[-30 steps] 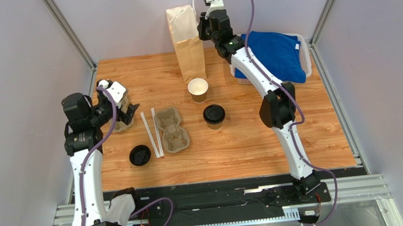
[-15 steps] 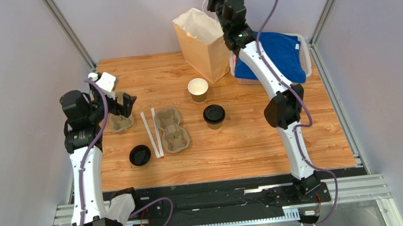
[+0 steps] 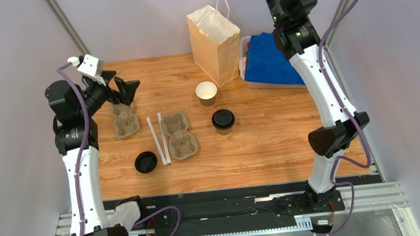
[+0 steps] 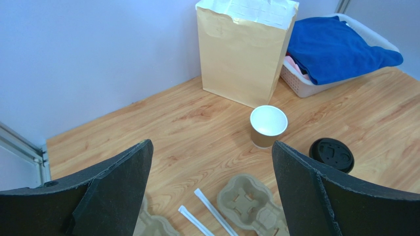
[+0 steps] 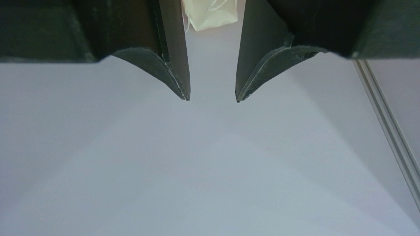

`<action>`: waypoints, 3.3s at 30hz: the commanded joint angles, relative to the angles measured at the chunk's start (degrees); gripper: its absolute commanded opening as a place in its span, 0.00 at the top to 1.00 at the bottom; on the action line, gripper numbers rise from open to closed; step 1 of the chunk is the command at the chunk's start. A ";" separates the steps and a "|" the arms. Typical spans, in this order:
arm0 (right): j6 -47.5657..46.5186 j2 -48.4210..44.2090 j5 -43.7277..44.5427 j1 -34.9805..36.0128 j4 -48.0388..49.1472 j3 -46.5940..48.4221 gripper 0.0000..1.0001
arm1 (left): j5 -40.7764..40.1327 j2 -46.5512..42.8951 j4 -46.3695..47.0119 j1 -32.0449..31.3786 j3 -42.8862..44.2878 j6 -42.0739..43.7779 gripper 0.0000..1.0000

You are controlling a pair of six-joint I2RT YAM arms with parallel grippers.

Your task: Pack the takeout coffee

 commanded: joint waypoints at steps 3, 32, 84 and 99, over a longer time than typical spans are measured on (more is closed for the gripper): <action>-4.07 11.25 -3.65 -0.52 -13.66 1.08 0.51 | 2.28 -3.89 0.02 -0.32 -2.47 -0.16 0.01; -8.91 27.96 -1.45 -2.80 -14.65 7.25 0.44 | 2.20 -3.37 -0.42 -0.32 -9.25 4.94 0.01; 0.94 -38.19 5.31 -5.44 -29.32 -33.16 1.00 | -2.19 2.43 -17.55 -23.32 23.61 -4.81 0.01; 6.72 -63.44 9.62 -5.53 -42.51 -61.19 1.00 | -14.32 21.84 -26.87 -54.36 47.59 1.07 0.06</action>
